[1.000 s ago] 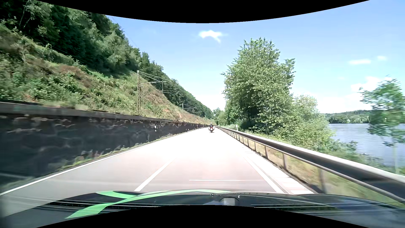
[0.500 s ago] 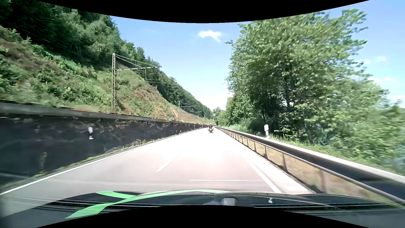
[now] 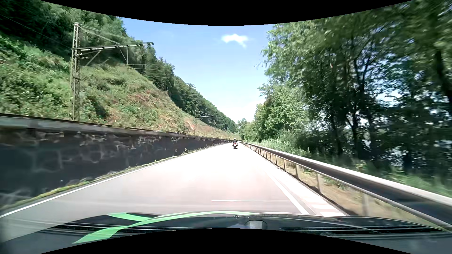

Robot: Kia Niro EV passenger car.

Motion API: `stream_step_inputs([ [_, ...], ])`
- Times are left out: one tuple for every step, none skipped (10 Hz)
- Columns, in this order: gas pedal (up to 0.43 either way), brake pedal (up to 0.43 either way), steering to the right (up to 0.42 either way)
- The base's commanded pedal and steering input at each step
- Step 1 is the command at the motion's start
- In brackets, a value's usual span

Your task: Follow the waypoints while adhering to traffic rules and regulations

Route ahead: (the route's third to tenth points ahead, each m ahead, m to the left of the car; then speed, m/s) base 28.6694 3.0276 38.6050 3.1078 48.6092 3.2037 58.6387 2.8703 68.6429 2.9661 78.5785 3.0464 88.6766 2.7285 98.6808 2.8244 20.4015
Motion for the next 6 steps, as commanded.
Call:
stream_step_inputs([
  [0.209, 0.000, -0.003],
  [0.209, 0.000, -0.003],
  [0.209, 0.000, -0.003],
  [0.189, 0.000, -0.004],
  [0.177, 0.000, -0.006],
  [0.189, 0.000, -0.007],
])
